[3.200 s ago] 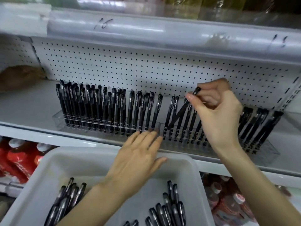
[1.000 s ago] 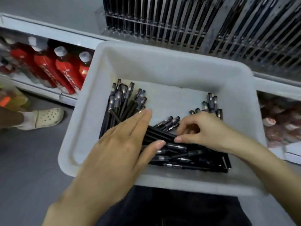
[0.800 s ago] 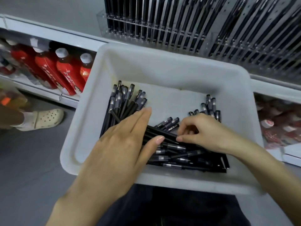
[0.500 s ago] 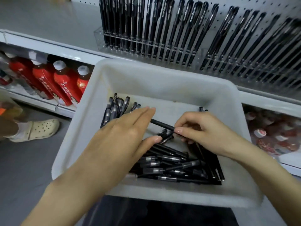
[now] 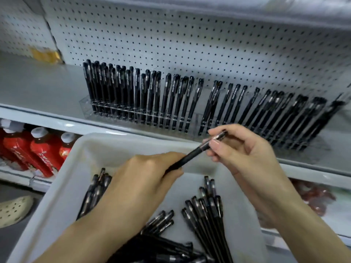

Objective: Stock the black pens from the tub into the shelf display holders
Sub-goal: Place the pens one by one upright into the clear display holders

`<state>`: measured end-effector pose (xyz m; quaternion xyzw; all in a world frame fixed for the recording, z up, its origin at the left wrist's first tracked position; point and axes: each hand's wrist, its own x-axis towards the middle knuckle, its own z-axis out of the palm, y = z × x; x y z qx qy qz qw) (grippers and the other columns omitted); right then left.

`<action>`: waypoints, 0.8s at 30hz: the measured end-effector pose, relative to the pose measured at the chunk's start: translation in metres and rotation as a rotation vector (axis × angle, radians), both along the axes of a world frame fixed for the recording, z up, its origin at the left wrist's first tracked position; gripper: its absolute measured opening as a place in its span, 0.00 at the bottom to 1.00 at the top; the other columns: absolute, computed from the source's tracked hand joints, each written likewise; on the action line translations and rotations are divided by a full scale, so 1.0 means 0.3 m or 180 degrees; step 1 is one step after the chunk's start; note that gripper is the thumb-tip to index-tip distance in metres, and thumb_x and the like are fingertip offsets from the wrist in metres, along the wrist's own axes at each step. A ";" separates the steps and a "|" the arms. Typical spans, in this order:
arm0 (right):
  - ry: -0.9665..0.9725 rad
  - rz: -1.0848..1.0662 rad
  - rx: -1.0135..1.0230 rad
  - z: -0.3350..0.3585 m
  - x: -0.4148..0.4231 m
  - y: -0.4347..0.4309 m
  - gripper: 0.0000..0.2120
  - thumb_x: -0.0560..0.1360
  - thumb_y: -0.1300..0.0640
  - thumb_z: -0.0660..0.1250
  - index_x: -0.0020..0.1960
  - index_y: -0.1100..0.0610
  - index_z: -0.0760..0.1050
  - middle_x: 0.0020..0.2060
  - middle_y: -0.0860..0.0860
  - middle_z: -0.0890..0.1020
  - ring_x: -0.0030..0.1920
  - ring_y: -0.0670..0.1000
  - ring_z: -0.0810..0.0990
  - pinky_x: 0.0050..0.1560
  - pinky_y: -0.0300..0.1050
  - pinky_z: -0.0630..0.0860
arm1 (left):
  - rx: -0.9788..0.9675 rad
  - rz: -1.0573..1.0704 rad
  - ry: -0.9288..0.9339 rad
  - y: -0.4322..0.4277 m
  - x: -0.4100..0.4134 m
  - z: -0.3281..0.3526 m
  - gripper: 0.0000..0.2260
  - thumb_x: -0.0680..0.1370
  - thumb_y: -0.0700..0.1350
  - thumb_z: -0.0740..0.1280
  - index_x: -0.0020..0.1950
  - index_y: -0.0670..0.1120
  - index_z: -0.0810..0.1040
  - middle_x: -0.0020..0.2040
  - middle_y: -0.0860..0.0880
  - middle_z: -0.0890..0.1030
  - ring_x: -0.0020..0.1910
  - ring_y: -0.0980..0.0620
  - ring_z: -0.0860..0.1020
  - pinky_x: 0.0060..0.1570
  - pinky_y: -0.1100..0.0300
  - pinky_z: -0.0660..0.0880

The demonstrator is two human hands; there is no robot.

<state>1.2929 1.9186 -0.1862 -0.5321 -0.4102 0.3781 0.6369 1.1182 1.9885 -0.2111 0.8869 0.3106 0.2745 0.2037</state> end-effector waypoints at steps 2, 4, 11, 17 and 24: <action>-0.0312 -0.0146 0.0079 0.023 0.025 0.010 0.09 0.64 0.55 0.70 0.45 0.53 0.81 0.40 0.53 0.84 0.39 0.47 0.82 0.39 0.35 0.77 | -0.0371 -0.0022 -0.0076 0.012 0.056 0.005 0.07 0.76 0.53 0.65 0.53 0.58 0.75 0.37 0.58 0.81 0.39 0.58 0.80 0.40 0.53 0.78; -0.0665 -0.0343 0.0188 0.051 0.055 0.019 0.07 0.68 0.58 0.70 0.46 0.52 0.80 0.42 0.52 0.84 0.43 0.46 0.83 0.40 0.34 0.77 | -0.0351 -0.0080 -0.0061 0.029 0.108 0.009 0.09 0.76 0.55 0.63 0.54 0.57 0.76 0.41 0.57 0.82 0.42 0.57 0.80 0.44 0.53 0.78; -0.1781 -0.1242 0.0792 0.143 0.208 0.090 0.18 0.72 0.60 0.71 0.51 0.43 0.67 0.39 0.50 0.80 0.41 0.48 0.83 0.45 0.45 0.81 | 0.1473 0.0035 0.0872 0.154 0.210 -0.018 0.23 0.78 0.57 0.53 0.62 0.46 0.77 0.57 0.50 0.80 0.54 0.53 0.79 0.50 0.58 0.77; -0.2130 -0.1633 0.0962 0.119 0.268 0.195 0.18 0.71 0.57 0.73 0.47 0.41 0.66 0.41 0.42 0.79 0.45 0.41 0.82 0.48 0.39 0.79 | 0.1757 -0.0013 0.1155 0.211 0.247 -0.081 0.25 0.79 0.58 0.52 0.63 0.43 0.76 0.58 0.47 0.80 0.56 0.49 0.79 0.59 0.53 0.73; -0.2342 -0.1494 0.0817 0.065 0.292 0.259 0.15 0.71 0.57 0.73 0.49 0.46 0.67 0.39 0.40 0.78 0.43 0.37 0.79 0.45 0.31 0.75 | 0.1806 -0.0099 0.1376 0.232 0.260 -0.107 0.26 0.80 0.58 0.50 0.65 0.42 0.75 0.61 0.46 0.78 0.59 0.49 0.77 0.62 0.50 0.70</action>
